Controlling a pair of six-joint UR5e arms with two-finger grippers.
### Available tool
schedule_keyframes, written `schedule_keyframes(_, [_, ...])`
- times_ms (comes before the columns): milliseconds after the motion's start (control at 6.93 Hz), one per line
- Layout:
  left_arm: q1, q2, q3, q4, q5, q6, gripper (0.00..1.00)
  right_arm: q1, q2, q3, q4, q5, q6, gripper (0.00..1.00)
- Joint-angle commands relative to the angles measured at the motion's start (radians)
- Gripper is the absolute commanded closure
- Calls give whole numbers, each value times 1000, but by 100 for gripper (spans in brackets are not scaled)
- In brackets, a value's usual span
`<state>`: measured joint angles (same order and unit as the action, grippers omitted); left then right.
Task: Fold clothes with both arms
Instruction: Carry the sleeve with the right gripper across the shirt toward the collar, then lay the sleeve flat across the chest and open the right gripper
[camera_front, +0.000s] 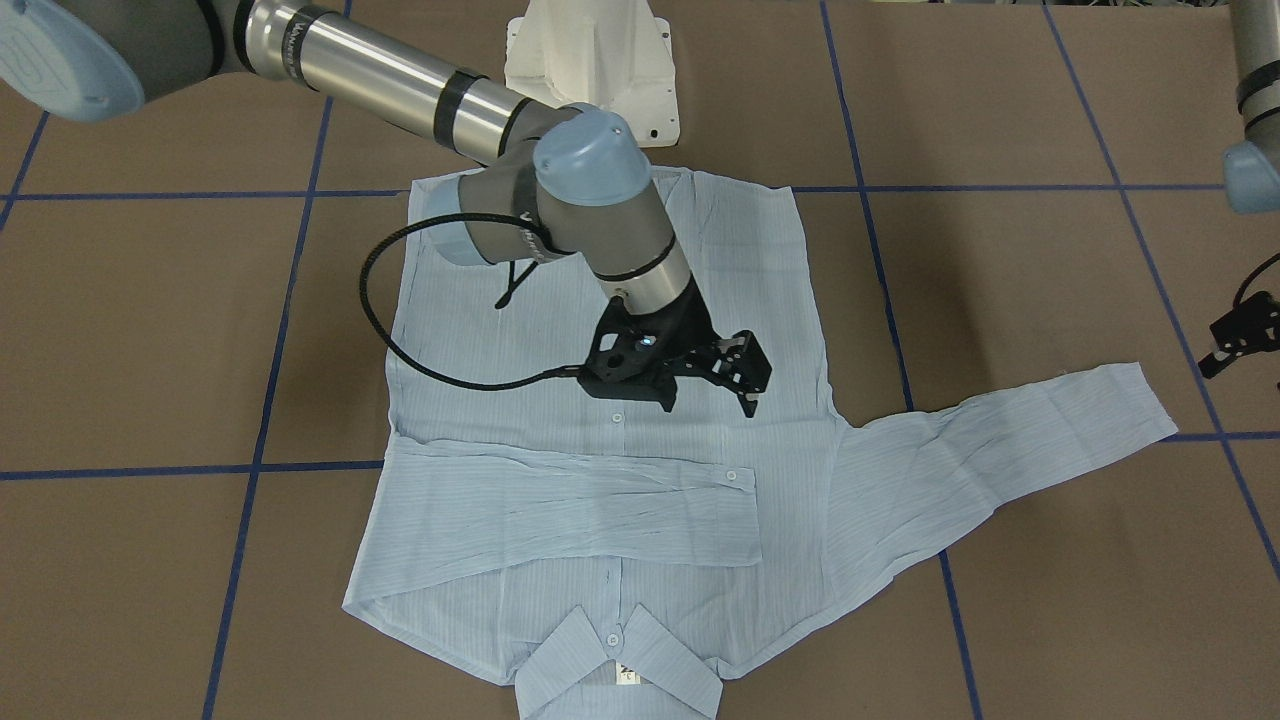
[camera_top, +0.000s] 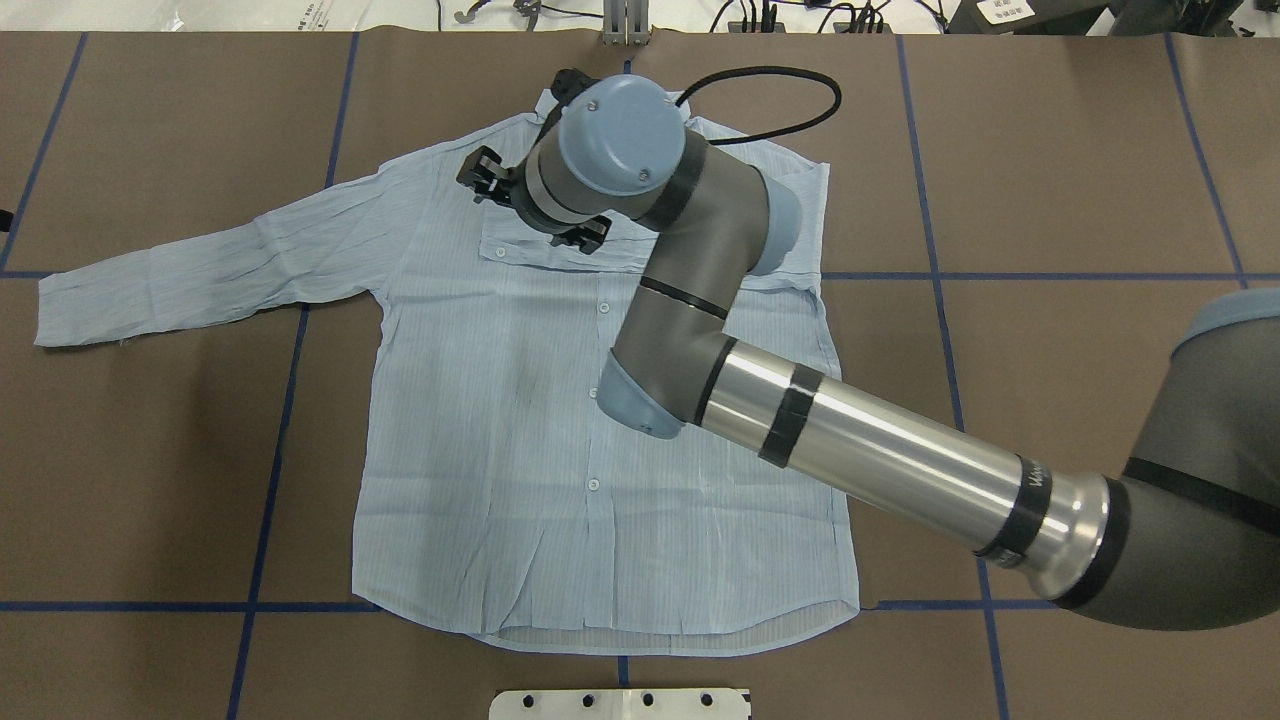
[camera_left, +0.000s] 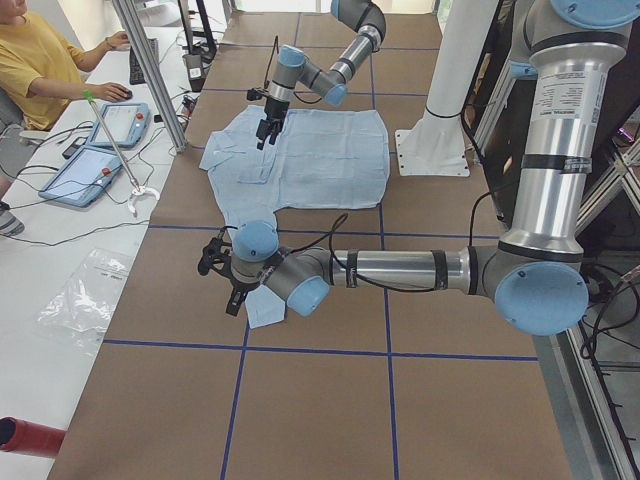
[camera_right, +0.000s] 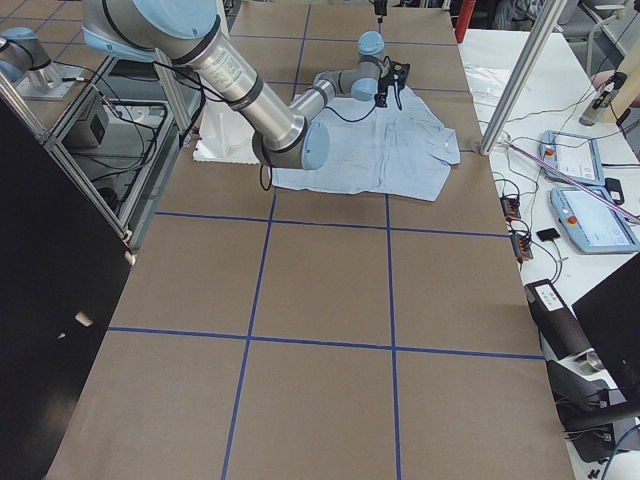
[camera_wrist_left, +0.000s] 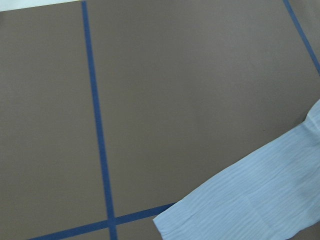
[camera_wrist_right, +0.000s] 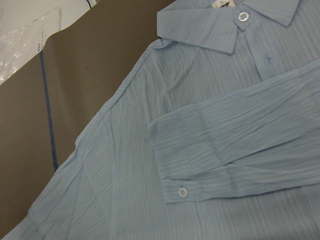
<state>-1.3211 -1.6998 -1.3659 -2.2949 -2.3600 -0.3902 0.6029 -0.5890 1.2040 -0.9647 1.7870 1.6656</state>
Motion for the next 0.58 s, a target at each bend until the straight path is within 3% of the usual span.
schedule_keyframes(0, [28,-55,117,-15,-1,-42,0,43,-127,127,-6,47,0,1])
schedule_keyframes(289, [29,-47,244,-148,-1,-48,0,122,-329,296,0,107,-15,1])
schedule_keyframes(433, [32,-38,251,-162,-7,-62,0,148,-342,299,1,149,-15,1])
